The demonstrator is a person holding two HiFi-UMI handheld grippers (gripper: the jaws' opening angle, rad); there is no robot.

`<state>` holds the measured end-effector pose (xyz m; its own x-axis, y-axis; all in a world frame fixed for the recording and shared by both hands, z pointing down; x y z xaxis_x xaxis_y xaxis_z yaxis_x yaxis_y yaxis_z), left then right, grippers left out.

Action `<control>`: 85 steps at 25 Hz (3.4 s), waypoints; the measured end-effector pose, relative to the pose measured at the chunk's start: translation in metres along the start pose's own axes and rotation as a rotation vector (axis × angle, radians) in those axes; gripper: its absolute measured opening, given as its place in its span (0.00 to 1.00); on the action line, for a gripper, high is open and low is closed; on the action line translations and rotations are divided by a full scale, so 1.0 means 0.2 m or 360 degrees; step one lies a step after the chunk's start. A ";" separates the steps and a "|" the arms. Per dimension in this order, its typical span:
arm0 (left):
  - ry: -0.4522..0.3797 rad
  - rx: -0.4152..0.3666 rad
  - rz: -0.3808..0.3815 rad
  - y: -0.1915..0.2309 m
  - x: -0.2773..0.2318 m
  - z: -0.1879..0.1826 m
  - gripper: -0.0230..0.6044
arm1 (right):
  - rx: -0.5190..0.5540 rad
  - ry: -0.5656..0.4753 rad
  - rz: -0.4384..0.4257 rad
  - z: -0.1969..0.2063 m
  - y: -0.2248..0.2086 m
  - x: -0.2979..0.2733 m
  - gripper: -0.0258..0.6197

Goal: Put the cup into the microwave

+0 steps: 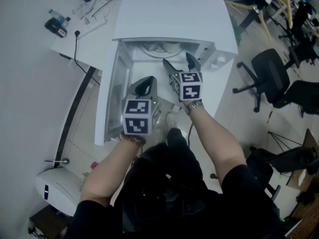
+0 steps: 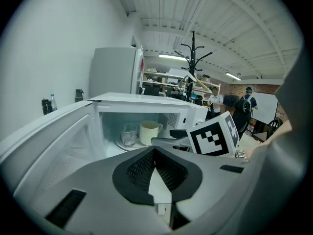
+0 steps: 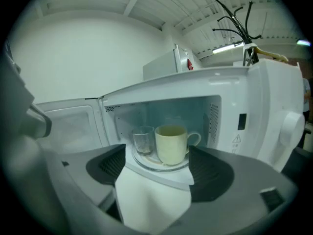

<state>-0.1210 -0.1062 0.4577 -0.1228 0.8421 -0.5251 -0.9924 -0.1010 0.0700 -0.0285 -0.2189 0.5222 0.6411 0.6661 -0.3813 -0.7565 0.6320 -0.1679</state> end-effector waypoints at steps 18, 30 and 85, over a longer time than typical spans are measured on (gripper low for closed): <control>-0.0119 0.0049 -0.0178 -0.12 0.26 0.01 0.04 | 0.0125 -0.0126 -0.0258 -0.15 0.24 0.51 0.47; -0.0201 0.0055 -0.0314 -0.27 0.54 0.06 0.04 | 0.0214 -0.0138 -0.0373 -0.13 0.35 0.90 0.33; -0.0321 -0.0080 0.0005 -0.28 1.00 0.15 0.04 | 0.0210 -0.0145 -0.0263 -0.11 0.91 1.39 0.06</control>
<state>-0.0903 0.0846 0.3741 -0.1273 0.9302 -0.3443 -0.9917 -0.1260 0.0264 0.0102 0.0724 0.3651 0.7683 0.5786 -0.2736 -0.6208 0.7778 -0.0984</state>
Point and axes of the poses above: the fingertips, and each gripper's own axes: x backward along the fingers, y to its left, z out of its underside, the point moved 3 cm from there along x, backward along the fingers, and after that the axes turned 11 degrees about -z, right-handed, at the moved point
